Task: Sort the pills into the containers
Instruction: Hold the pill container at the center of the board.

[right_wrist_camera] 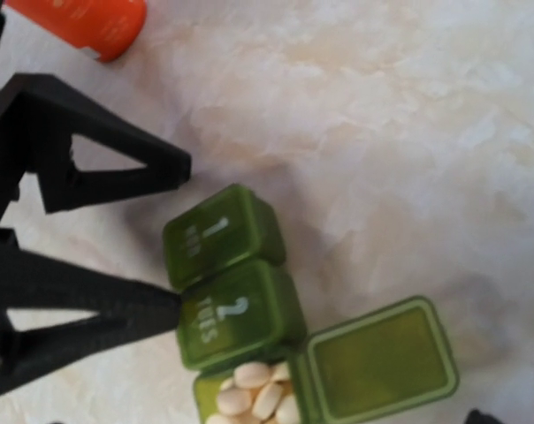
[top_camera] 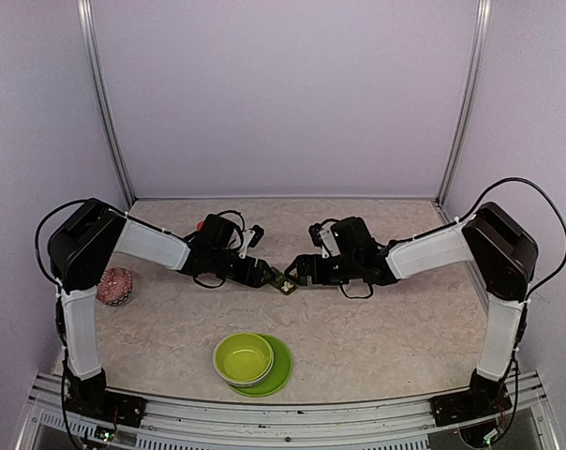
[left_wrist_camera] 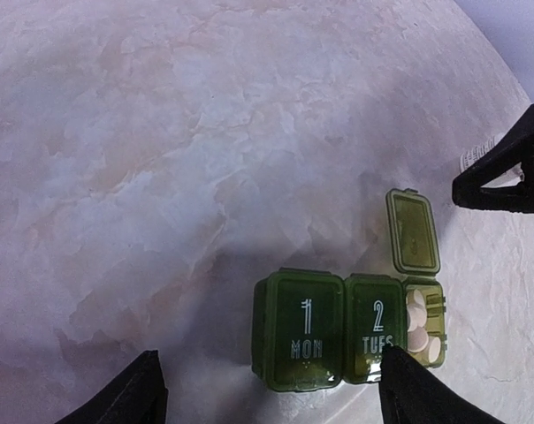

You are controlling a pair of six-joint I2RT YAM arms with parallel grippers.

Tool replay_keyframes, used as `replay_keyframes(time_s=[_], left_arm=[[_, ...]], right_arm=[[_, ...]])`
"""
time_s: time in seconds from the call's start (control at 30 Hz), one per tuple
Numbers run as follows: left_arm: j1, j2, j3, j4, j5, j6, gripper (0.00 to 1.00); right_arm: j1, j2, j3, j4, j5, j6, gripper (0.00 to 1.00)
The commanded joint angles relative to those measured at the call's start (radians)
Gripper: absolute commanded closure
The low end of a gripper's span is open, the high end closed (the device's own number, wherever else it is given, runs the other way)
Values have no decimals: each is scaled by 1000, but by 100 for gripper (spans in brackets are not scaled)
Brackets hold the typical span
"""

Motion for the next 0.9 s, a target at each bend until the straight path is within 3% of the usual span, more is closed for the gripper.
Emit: replay_keyframes(time_s=[0.0,0.3,0.6,0.87], left_arm=[[5,27,-6,25,15,-8,20],[7,44,-2,27,17,-16,27],[7,59,1,34,25,-21,28],[7,67,5,26,22,-25,30]], right_arm=[[-11,34,30,31,9,36,4],[-23,64,41,44,10,65,4],[-25,113,76,51,-15,75,4],[-33,122,57,155,-104,102,4]])
